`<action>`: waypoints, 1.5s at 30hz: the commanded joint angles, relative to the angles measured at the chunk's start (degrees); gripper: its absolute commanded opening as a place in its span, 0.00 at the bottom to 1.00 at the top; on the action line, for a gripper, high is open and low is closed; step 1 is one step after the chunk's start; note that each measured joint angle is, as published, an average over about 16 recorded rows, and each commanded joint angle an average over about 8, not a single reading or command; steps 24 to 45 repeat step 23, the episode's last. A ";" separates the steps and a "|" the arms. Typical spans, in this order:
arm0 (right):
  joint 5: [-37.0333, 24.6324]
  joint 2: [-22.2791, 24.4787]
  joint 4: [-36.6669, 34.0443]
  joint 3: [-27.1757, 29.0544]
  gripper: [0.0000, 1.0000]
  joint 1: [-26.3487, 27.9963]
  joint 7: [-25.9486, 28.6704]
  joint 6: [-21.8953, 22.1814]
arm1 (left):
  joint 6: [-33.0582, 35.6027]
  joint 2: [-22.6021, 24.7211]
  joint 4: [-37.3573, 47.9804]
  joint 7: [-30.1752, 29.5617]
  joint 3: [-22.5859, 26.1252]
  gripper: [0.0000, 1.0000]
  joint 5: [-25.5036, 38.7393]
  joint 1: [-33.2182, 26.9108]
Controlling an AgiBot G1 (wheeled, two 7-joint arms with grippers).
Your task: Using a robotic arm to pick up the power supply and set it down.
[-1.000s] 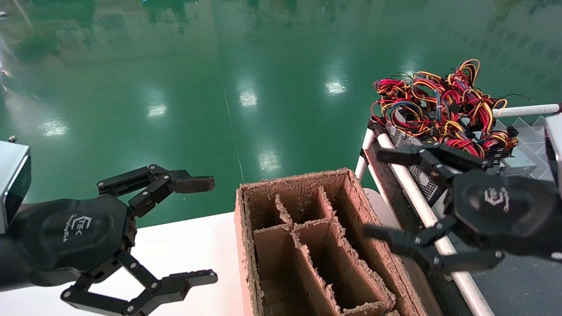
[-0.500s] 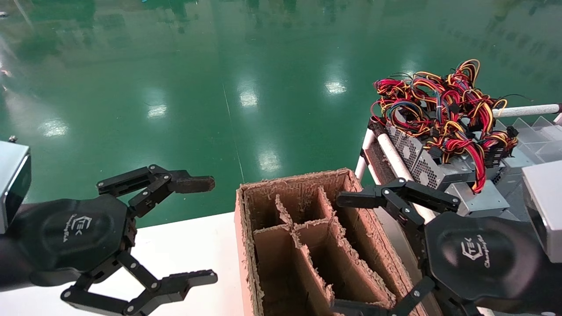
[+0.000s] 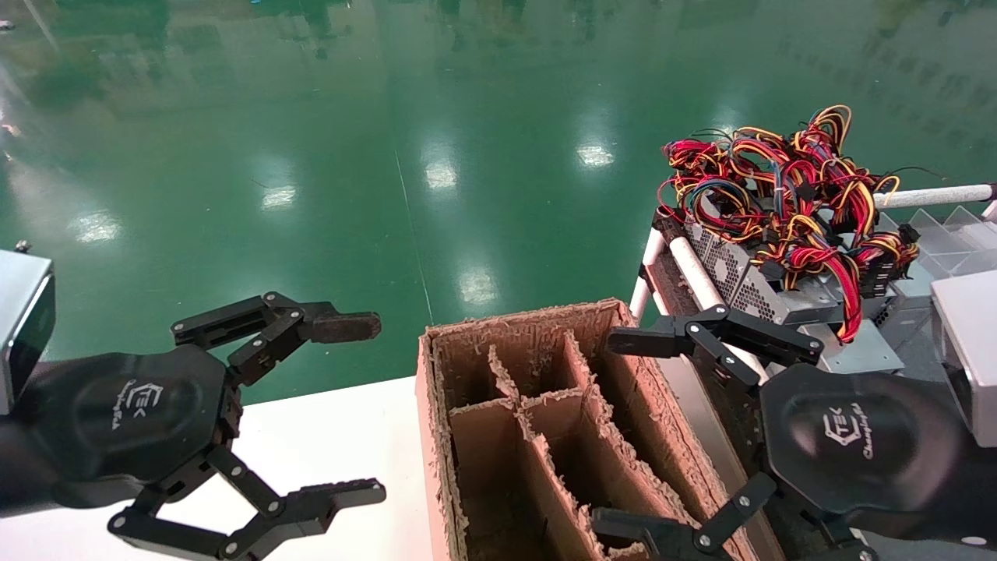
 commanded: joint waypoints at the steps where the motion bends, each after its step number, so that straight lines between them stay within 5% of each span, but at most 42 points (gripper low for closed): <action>1: -0.03 0.01 -0.13 -0.01 1.00 0.05 -0.02 0.01 | 0.00 0.00 0.00 0.00 0.00 1.00 0.00 0.00; 45: -0.14 0.07 -0.56 -0.08 1.00 0.21 -0.10 0.07 | 0.00 0.00 0.00 0.00 0.00 1.00 0.00 0.00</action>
